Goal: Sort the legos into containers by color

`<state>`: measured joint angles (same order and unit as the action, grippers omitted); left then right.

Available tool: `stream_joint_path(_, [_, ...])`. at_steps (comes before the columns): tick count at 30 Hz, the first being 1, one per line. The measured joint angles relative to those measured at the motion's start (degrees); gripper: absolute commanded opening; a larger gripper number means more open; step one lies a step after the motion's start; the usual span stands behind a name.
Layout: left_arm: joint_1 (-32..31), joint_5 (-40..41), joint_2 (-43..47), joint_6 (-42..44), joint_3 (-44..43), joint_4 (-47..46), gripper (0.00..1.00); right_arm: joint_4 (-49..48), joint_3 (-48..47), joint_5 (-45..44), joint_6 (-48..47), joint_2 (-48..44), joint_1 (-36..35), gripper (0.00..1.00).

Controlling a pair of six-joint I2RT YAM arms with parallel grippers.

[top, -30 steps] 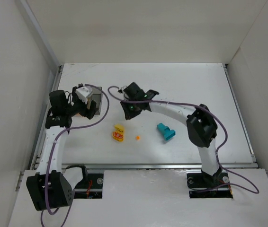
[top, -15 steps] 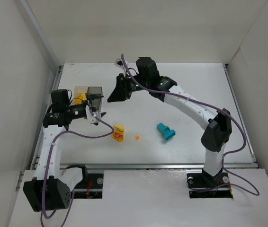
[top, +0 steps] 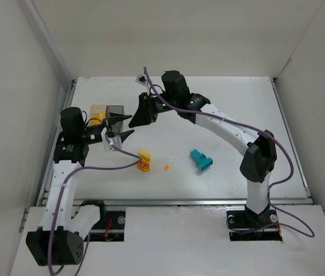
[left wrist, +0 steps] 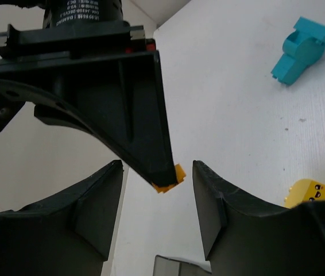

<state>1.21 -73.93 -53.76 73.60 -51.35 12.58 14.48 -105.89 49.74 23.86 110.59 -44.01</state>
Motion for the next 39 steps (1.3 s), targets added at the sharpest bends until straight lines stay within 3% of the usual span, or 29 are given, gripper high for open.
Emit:
stream_joint_path(10, [-1.6,-0.2,0.3,-4.2,0.3,-1.7,0.44,0.0,-1.3,0.8,0.4,0.5,-0.1,0.00])
stream_joint_path(16, [-1.6,0.6,0.3,-6.4,0.8,-3.1,0.17,0.0,-1.3,0.8,0.3,0.5,0.0,0.00])
stream_joint_path(23, [-1.5,2.1,0.3,-7.0,1.2,-4.9,0.00,0.0,-1.3,0.2,2.3,0.5,0.2,0.00])
stream_joint_path(32, [-1.5,2.6,0.8,-7.3,2.2,-5.9,0.00,0.0,-1.1,-0.1,2.5,0.5,0.3,0.00])
stream_joint_path(34, [-1.5,3.2,0.9,-7.4,2.3,-5.8,0.00,0.0,-0.9,-0.4,2.5,0.5,0.3,0.05])
stream_joint_path(35, [-1.5,3.8,1.0,-7.5,2.3,-5.6,0.07,-0.2,-0.6,-0.7,2.5,0.4,0.3,0.10])
stream_joint_path(36, [-1.5,4.3,1.0,-7.5,2.3,-5.3,0.24,-0.6,-0.2,-1.0,2.6,0.3,0.3,0.17])
stream_joint_path(37, [-1.6,5.0,1.0,-7.7,2.3,-4.9,0.31,-0.9,0.2,-1.6,2.5,0.3,0.3,0.28])
stream_joint_path(39, [-1.9,7.3,1.1,-8.6,2.3,-3.4,0.41,-1.7,2.1,-3.1,2.3,-0.4,0.4,0.36])
